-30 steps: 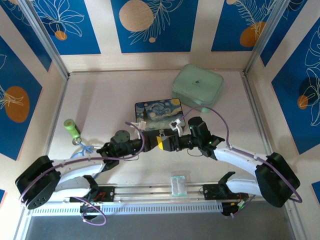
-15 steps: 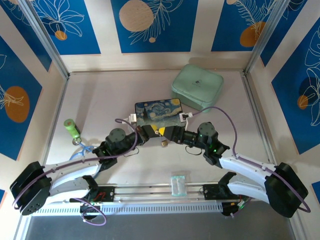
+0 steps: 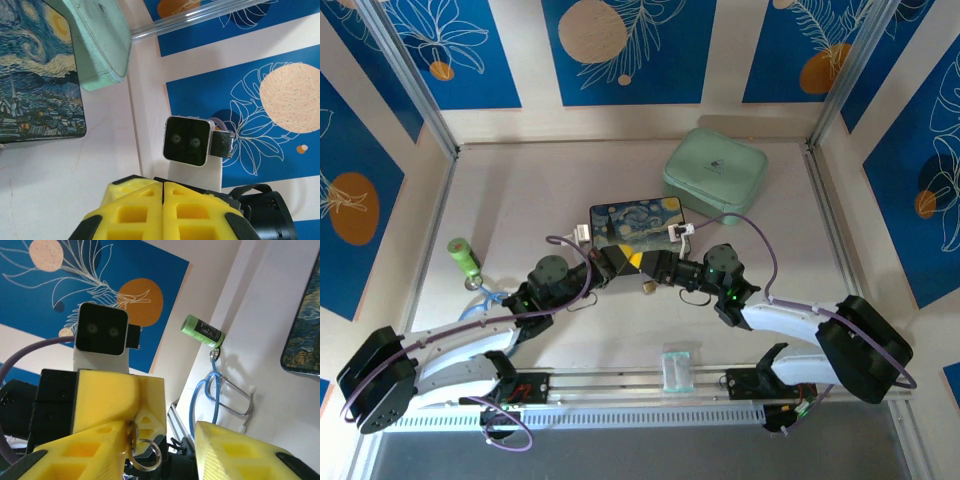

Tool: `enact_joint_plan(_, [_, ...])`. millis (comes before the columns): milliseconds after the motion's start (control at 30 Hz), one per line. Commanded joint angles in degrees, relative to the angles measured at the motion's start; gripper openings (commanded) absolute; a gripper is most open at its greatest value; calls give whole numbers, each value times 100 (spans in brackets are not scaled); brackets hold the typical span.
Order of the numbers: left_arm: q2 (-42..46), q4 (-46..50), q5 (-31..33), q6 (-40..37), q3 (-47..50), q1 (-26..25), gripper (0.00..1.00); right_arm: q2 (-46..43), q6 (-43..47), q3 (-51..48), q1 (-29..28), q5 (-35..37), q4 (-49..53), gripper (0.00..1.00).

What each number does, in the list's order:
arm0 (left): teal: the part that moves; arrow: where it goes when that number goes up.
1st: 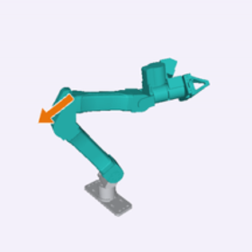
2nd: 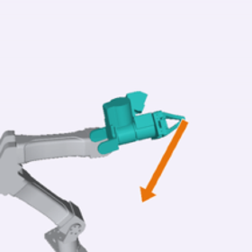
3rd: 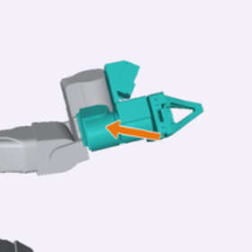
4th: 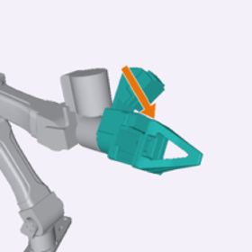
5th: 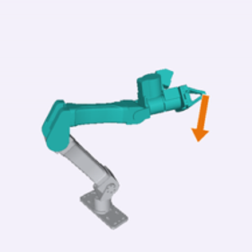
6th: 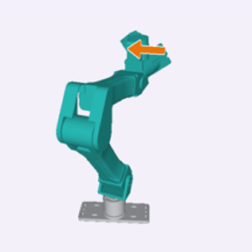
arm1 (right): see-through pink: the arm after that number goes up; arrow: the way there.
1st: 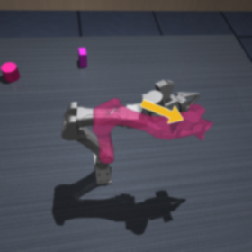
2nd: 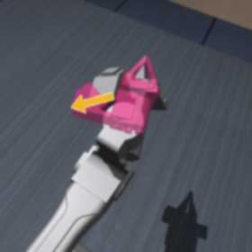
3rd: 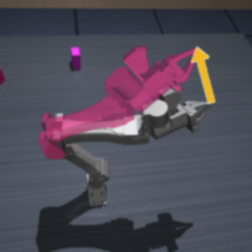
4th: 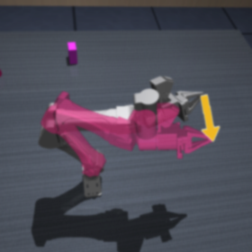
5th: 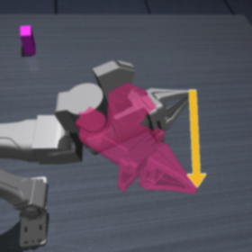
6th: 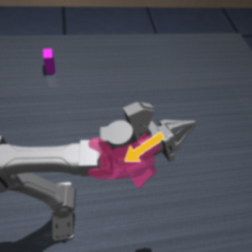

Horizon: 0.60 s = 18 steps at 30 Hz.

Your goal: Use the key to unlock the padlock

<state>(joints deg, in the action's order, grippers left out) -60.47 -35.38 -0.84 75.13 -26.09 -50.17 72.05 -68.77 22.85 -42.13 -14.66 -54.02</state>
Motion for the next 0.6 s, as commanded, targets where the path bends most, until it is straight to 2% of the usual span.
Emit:
enact_joint_plan(0, [104,-9,84,-12,-204,-72,0,179,-107,141,-83,-194,-729,30])
enact_joint_plan(67, [105,11,93,-10,-195,-72,0,223,-127,118,-85,-185,-783,21])
enact_joint_plan(233, [91,-36,154,-13,-144,-74,0,258,-148,129,-85,-188,-809,20])
enact_joint_plan(333, [71,1,179,-28,-159,-72,0,273,-214,141,-68,-253,-836,1])
enact_joint_plan(567, [-26,-31,207,1,-142,-63,0,255,-255,9,-6,-269,-786,0])
